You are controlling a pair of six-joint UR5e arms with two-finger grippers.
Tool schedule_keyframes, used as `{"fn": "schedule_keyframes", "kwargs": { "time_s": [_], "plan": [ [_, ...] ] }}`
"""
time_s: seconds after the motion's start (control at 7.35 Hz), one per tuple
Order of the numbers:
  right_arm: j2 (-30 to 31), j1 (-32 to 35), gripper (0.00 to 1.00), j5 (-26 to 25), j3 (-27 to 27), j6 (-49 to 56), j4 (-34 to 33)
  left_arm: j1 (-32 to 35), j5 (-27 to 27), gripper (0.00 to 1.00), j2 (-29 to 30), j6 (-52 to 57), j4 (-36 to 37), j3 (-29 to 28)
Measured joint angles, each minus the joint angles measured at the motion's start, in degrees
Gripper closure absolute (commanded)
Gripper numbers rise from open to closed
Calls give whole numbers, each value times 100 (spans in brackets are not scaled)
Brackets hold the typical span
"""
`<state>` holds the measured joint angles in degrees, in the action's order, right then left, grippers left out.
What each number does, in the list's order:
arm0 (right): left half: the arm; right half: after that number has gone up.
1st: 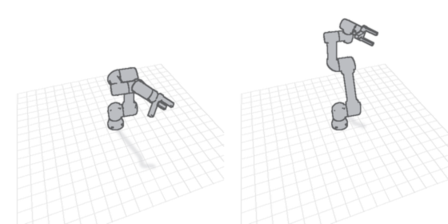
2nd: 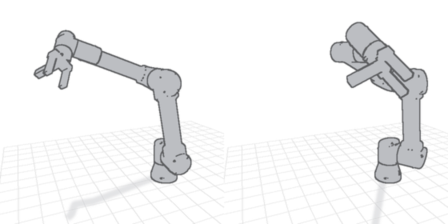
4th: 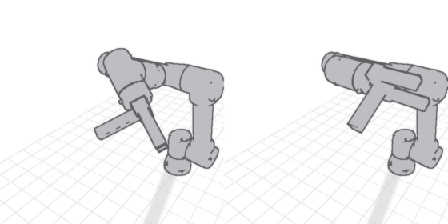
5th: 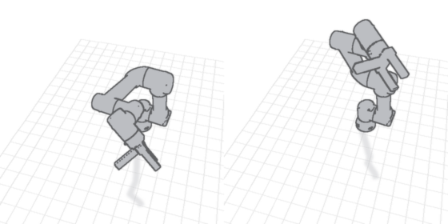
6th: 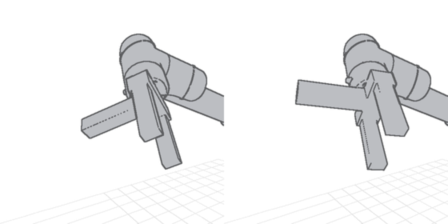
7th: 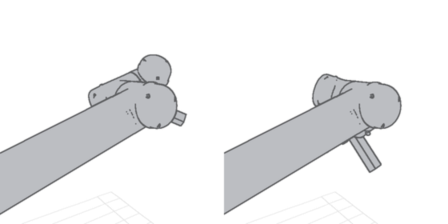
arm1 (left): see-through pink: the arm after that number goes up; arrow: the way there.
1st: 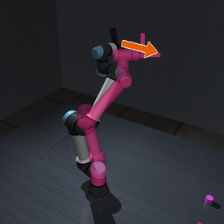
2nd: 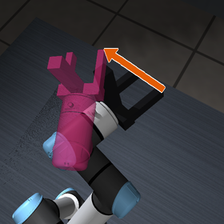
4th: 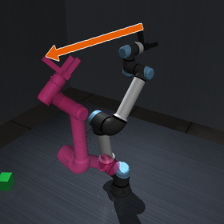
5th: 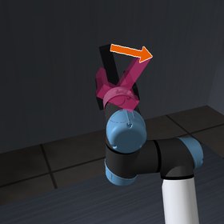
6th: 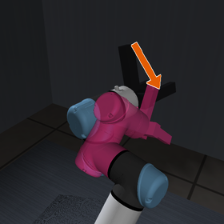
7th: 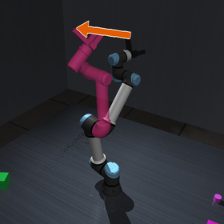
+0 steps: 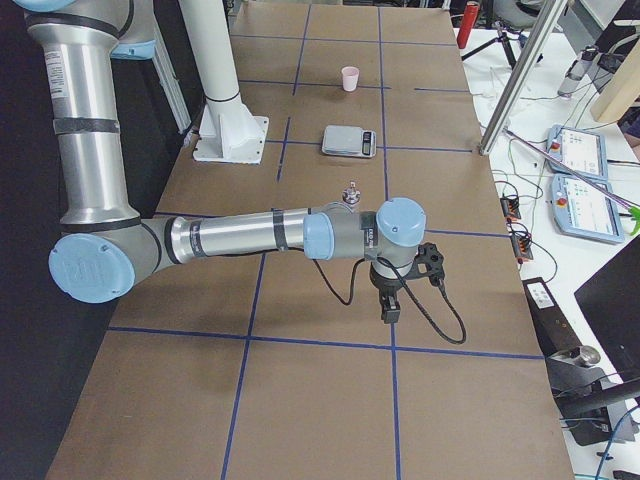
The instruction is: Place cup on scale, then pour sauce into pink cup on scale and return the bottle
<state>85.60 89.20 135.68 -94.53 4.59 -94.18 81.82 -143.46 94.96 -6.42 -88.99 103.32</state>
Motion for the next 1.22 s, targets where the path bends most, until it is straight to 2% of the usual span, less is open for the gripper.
{"fn": "schedule_keyframes", "kwargs": {
  "time_s": [0.14, 0.27, 0.68, 1.22],
  "plan": [
    [3, -7, 0, 0, 7, -3, 3, -610, -110, 0, 14, -484, -263, 193],
    [6, -11, 0, -3, 18, -7, 2, -1192, 21, 0, 36, -1222, -536, 360],
    [9, -68, 0, -27, 46, -11, -2, -2559, 833, 0, 170, -3021, -1047, 405],
    [13, -109, 0, -33, 55, -10, 2, -3053, 1295, 1, 434, -3852, -1093, 71]
  ]
}}
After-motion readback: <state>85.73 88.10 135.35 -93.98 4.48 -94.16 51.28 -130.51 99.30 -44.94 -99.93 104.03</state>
